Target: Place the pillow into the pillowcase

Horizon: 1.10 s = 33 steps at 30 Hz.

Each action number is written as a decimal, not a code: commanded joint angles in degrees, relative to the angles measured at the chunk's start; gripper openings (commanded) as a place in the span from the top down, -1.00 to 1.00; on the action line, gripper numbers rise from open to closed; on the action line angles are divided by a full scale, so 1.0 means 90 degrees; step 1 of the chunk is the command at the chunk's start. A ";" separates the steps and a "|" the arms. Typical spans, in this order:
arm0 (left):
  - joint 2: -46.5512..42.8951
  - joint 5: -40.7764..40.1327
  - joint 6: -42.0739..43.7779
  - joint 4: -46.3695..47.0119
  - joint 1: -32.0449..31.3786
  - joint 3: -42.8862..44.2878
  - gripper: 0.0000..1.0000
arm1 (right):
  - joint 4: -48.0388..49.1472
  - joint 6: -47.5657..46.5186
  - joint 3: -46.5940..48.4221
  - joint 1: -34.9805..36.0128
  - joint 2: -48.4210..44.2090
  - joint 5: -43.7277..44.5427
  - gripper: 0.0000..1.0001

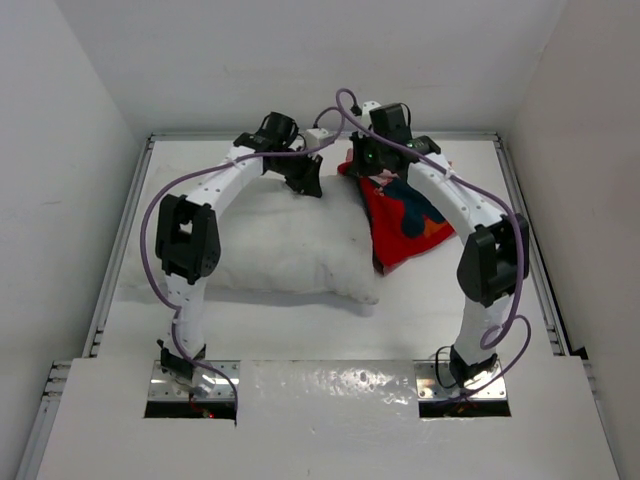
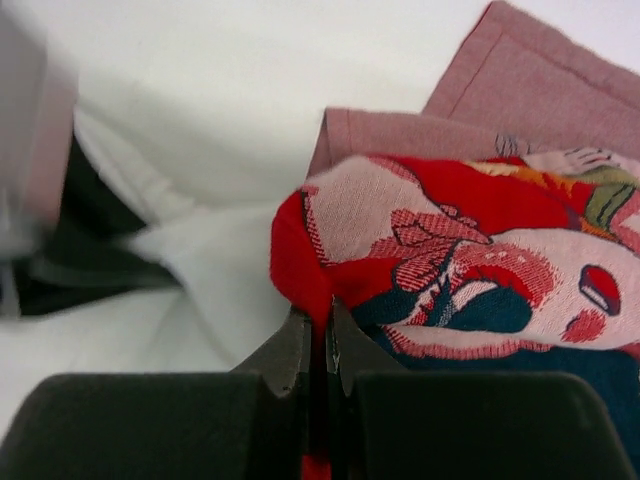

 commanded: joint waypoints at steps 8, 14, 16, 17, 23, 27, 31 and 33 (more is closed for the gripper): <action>-0.0019 -0.0757 -0.3521 0.3023 0.0643 0.0625 1.00 | -0.2249 -0.1764 0.0285 0.0020 -0.0908 -0.2036 1.00; 0.0060 -0.1052 -0.3170 0.3002 0.0497 0.0579 1.00 | -0.2215 -0.2081 0.0081 0.0049 -0.1232 -0.3045 1.00; 0.0138 -0.0974 -0.3034 0.3303 0.0409 0.0258 1.00 | -0.1805 -0.1692 0.0198 0.0136 -0.1046 -0.2968 0.56; 0.0158 -0.1051 -0.3033 0.3527 0.0409 0.0101 1.00 | -0.1696 -0.1583 0.0266 0.0146 -0.0939 -0.2929 0.29; 0.0597 -0.1258 -0.1902 0.3277 0.0643 0.0460 -0.60 | -0.1119 -0.0577 0.0004 0.0127 -0.0976 -0.1116 -0.98; 0.0101 -0.0837 -0.1073 0.3255 0.0877 0.0569 -0.73 | -0.0554 -0.0401 -0.1369 -0.0145 -0.2067 0.0175 -0.98; -0.0262 -0.0730 -0.0088 0.2555 0.0877 0.1182 -0.18 | -0.0096 -0.0294 -0.2504 -0.0186 -0.2888 0.0381 0.28; -0.0311 -0.0448 0.0450 0.1677 0.0877 0.1651 0.67 | 0.0169 0.0037 -0.3253 -0.0185 -0.3192 0.0605 1.00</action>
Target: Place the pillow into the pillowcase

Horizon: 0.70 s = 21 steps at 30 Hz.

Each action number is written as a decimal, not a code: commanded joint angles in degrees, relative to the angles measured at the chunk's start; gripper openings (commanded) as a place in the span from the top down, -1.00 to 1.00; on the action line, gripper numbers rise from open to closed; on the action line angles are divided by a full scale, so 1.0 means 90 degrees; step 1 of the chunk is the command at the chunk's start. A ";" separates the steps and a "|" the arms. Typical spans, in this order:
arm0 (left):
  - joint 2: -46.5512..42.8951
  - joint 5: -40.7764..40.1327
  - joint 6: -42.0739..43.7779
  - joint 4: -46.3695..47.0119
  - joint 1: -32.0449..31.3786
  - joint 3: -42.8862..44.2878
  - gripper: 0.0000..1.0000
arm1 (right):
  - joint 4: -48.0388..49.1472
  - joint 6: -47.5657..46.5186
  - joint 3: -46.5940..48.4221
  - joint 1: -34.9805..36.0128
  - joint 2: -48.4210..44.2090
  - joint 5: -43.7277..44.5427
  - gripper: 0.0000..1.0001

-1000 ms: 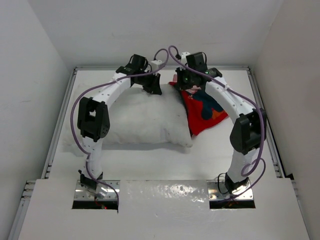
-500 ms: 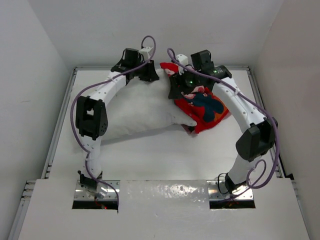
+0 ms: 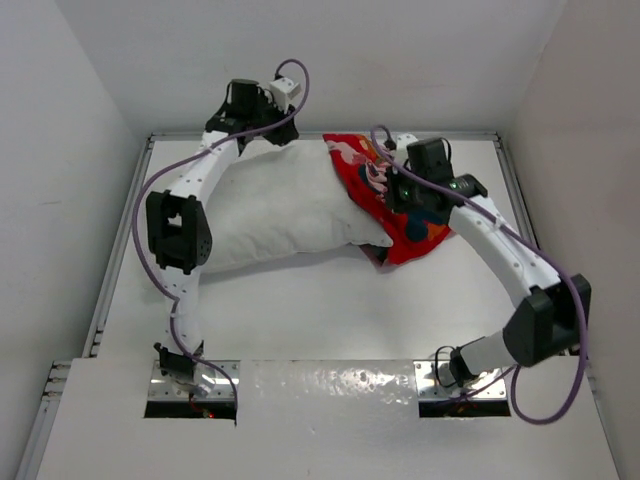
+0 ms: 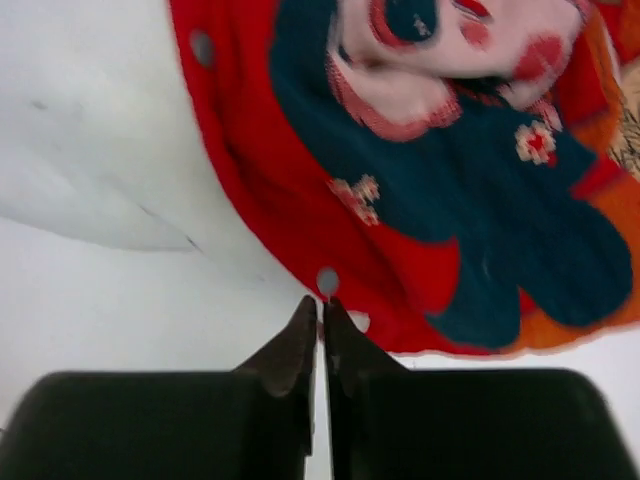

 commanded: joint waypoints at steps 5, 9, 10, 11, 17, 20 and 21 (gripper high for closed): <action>-0.1308 0.0619 0.5364 -0.4227 -0.0705 0.0675 0.65 | 0.1899 0.0988 -0.2216 0.0053 -0.1405 0.0956 -0.29; -0.1787 -0.0535 0.5614 -0.4002 -0.1399 -0.0928 -0.40 | 0.2027 0.1116 -0.2987 0.0043 -0.1309 0.0937 -0.52; -0.1875 -0.0739 0.5478 -0.3826 -0.1439 -0.1191 -0.64 | 0.2085 0.1097 -0.3096 0.0052 -0.1260 0.0898 -0.52; -0.1914 -0.0790 0.5389 -0.3485 -0.1469 -0.1581 -0.99 | 0.2163 0.1087 -0.3193 0.0053 -0.1211 0.0868 -0.52; -0.1730 -0.0839 0.4648 -0.2419 -0.1508 -0.2551 -0.99 | 0.4065 0.1105 -0.4005 0.0052 -0.0402 0.0527 -0.47; -0.1593 -0.0927 0.4422 -0.1902 -0.1498 -0.2970 -0.99 | 0.4176 0.1417 -0.3762 0.0053 0.0233 0.0964 -0.23; -0.1593 -0.0879 0.4296 -0.1784 -0.1508 -0.3068 -0.95 | 0.4195 0.1457 -0.3722 0.0053 0.0476 0.1227 -0.11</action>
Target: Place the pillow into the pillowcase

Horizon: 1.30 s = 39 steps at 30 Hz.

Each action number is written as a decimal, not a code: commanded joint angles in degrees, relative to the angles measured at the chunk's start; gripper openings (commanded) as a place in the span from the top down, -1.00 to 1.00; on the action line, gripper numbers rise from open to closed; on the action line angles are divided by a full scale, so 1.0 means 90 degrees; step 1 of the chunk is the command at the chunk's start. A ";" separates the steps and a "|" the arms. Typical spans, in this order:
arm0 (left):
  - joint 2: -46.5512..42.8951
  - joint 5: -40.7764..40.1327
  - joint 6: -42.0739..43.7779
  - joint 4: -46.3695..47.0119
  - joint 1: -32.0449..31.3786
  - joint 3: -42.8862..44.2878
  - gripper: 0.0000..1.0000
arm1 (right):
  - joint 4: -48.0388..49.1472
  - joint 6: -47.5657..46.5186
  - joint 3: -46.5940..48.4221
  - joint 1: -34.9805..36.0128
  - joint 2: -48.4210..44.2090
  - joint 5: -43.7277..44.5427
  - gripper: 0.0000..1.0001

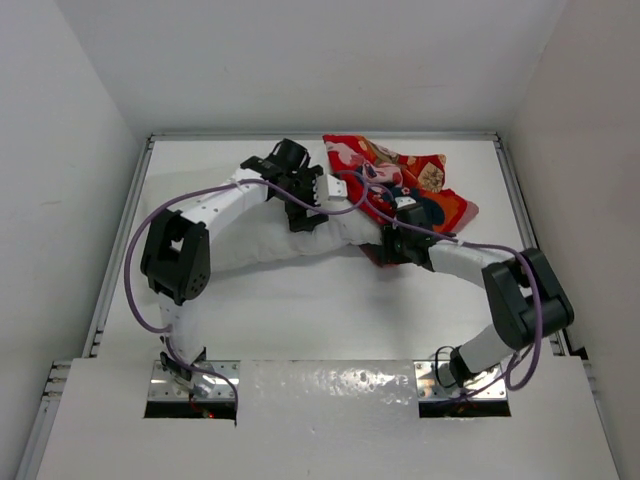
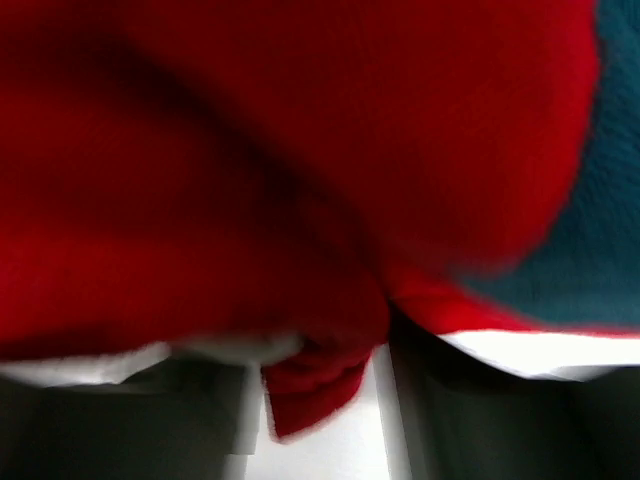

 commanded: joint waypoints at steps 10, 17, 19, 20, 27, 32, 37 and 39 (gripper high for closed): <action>0.0090 0.0425 -0.2100 0.1348 0.0085 -0.0462 1.00 | -0.0521 -0.0141 0.0689 0.0113 -0.0827 0.0633 1.00; 0.0626 0.0053 -0.4402 0.2307 0.0427 0.0542 1.00 | -0.1646 -0.0943 0.0848 0.0982 -0.2216 0.0091 1.00; 0.0841 0.0102 -0.4669 0.2093 0.0456 0.1236 1.00 | -0.1201 -0.0818 0.0517 0.1225 -0.2316 -0.0332 1.00; 0.0978 0.0189 -0.4699 0.2072 0.0456 0.1383 1.00 | -0.0917 -0.0730 0.0418 0.1304 -0.2277 -0.0711 1.00; 0.1301 0.0385 -0.4826 0.2015 0.0447 0.1589 1.00 | 0.0228 -0.0407 0.1218 0.2174 -0.0901 -0.2187 1.00; 0.1204 0.0940 -0.4641 0.1868 0.0456 0.1355 1.00 | 0.0512 0.0373 0.0575 0.0859 -0.0694 -0.3504 -0.73; 0.1233 0.2141 -0.4183 0.0952 0.0515 0.1598 0.05 | -0.0142 -0.0229 0.0924 0.0192 -0.1863 -0.2790 -0.98; 0.1253 0.2649 -0.4064 0.0316 0.0603 0.2212 -0.33 | -0.0113 -0.0328 0.1324 0.0202 -0.1984 -0.2424 -0.63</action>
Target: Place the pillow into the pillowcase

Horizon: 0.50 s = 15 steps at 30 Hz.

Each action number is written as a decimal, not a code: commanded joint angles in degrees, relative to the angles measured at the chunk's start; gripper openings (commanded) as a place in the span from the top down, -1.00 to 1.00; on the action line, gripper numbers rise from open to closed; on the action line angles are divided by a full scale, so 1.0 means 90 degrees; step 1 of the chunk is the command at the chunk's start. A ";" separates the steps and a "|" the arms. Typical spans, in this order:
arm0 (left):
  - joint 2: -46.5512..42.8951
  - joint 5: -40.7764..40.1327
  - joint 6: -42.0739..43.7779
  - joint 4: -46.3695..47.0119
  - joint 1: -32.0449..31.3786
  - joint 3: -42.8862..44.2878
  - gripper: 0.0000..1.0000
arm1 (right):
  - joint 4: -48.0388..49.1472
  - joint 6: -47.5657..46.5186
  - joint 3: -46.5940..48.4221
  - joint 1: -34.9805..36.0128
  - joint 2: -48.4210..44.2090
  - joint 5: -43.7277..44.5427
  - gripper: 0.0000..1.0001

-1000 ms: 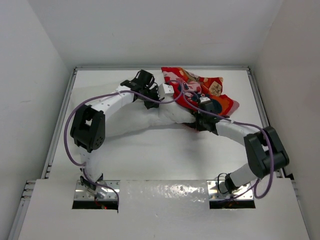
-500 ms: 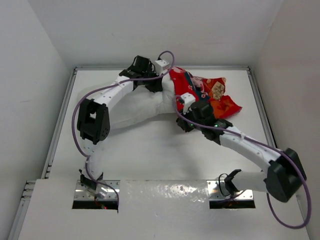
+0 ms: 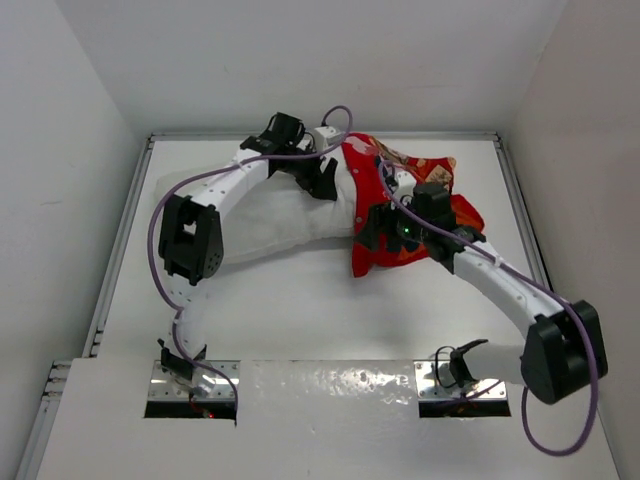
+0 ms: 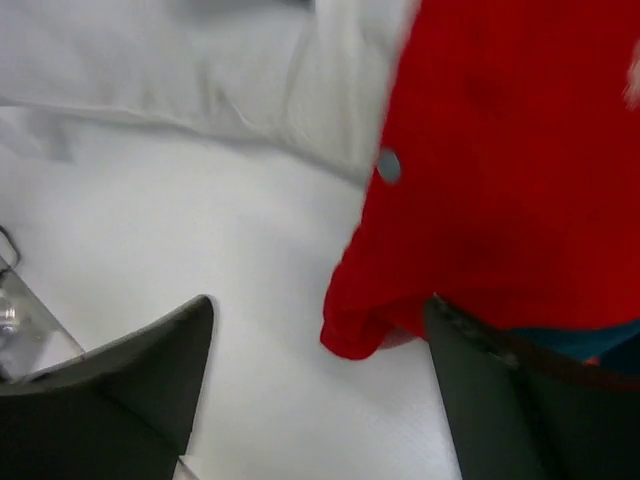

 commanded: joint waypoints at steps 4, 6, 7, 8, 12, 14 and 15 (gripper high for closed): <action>-0.0173 0.1563 -0.0270 -0.0690 0.0872 0.1611 -0.39 | -0.0030 -0.0148 0.1837 0.0080 0.0348 0.1307 1.00; -0.0417 0.1390 -0.1186 0.0353 0.1495 0.1554 -0.37 | -0.0274 0.0220 0.2567 0.0070 0.0848 0.2439 1.00; -0.0467 0.0721 -0.1385 0.0685 0.1683 0.1486 -0.37 | -0.0353 0.0387 0.2784 0.0060 0.1092 0.2849 1.00; -0.0496 0.0192 -0.1474 0.1153 0.1849 0.1330 -0.36 | -0.0460 0.0553 0.3019 0.0031 0.1597 0.3394 1.00; 0.0076 -0.3382 -0.0406 0.1392 0.2036 0.1357 -0.41 | -0.1046 0.1168 0.4260 -0.0027 0.2743 0.3682 1.00; 0.0556 -0.4167 0.0085 0.0985 0.2036 0.1864 -0.47 | -0.1251 0.1452 0.4649 -0.0018 0.3230 0.3780 1.00; 0.1100 -0.4458 0.0310 0.0769 0.2055 0.2156 -0.48 | -0.1417 0.1531 0.4748 -0.0018 0.3349 0.3752 1.00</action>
